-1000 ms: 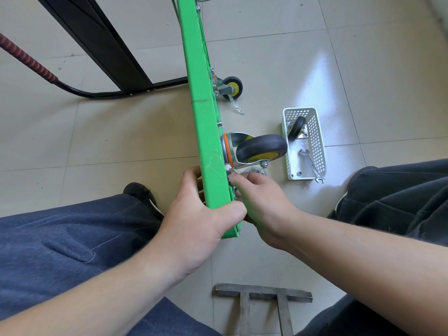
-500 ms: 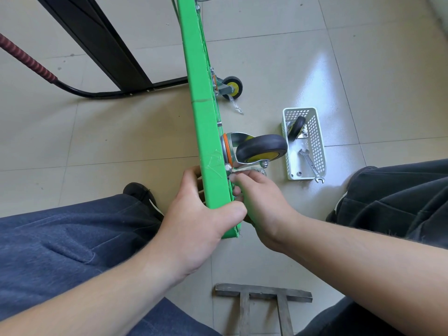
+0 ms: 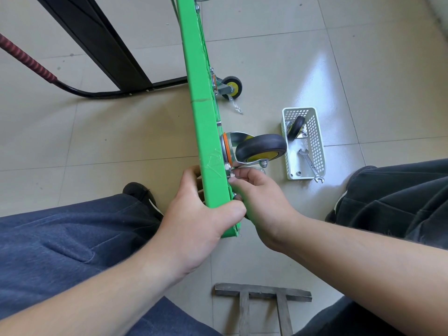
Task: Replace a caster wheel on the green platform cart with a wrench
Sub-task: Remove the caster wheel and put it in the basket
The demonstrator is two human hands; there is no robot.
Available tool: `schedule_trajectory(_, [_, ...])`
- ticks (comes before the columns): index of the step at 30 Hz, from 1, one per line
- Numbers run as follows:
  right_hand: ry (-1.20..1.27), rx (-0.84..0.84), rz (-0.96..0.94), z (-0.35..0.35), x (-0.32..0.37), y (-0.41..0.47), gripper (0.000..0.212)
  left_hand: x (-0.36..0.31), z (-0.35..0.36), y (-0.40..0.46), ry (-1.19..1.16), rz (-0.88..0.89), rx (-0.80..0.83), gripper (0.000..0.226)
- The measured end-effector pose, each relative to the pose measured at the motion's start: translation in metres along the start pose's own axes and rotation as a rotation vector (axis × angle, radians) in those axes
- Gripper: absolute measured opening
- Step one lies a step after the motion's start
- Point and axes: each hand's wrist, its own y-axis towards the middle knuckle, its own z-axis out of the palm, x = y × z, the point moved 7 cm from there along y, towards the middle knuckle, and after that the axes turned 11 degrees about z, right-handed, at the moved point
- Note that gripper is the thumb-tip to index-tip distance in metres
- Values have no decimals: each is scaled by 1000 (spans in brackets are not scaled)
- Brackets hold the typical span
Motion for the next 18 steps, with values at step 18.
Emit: schedule_trajectory(18, [57,7,36,-3,-2,3,13,2,0,0,18,0,14,57])
